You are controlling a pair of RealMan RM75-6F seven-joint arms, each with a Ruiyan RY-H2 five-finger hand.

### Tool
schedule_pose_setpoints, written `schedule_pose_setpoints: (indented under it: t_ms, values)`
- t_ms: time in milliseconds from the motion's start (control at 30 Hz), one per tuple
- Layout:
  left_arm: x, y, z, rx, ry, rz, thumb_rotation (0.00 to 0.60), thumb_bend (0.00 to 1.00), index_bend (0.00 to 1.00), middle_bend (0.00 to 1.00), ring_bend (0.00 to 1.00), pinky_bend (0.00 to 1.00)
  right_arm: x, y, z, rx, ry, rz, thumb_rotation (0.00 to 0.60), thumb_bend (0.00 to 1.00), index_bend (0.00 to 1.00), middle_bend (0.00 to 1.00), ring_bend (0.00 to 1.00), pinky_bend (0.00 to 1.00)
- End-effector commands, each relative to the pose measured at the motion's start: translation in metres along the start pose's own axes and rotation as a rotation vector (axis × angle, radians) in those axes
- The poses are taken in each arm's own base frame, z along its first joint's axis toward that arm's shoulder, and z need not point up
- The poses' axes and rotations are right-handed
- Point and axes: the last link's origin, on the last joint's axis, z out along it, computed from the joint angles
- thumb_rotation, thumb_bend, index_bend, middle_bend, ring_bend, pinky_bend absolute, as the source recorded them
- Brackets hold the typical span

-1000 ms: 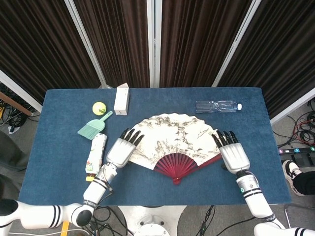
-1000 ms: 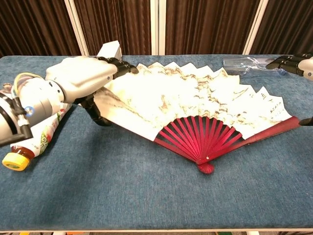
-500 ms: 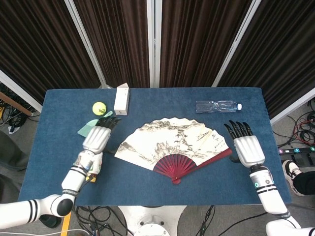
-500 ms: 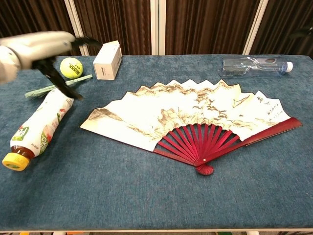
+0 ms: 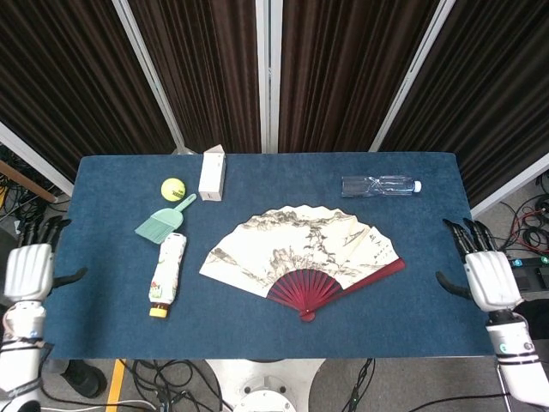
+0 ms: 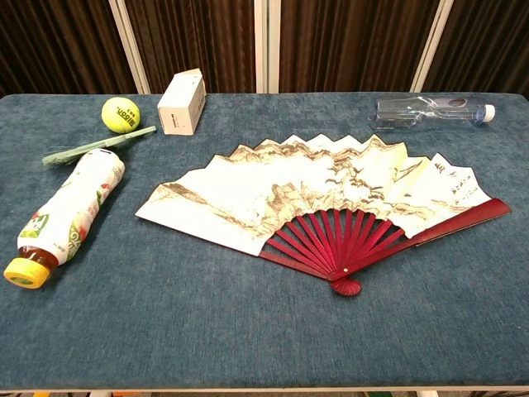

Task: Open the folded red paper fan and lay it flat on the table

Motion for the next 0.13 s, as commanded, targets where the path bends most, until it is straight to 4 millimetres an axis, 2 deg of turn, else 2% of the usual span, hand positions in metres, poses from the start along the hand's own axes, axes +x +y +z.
schedule_pose_setpoints:
  t_ms: [33,133]
  values:
    - [0.007,-0.018,-0.041,0.036,-0.012,0.022,0.600,0.00,0.20,0.14,0.05,0.11,-0.001,0.007,-0.019,-0.027,0.000,0.009,0.600,0.17,0.03,0.14,0.00,0.00]
    - [0.006,-0.019,-0.058,0.048,-0.031,0.024,0.600,0.00,0.20,0.14,0.05,0.11,-0.004,0.007,-0.027,-0.043,0.002,0.018,0.600,0.17,0.04,0.14,0.00,0.00]
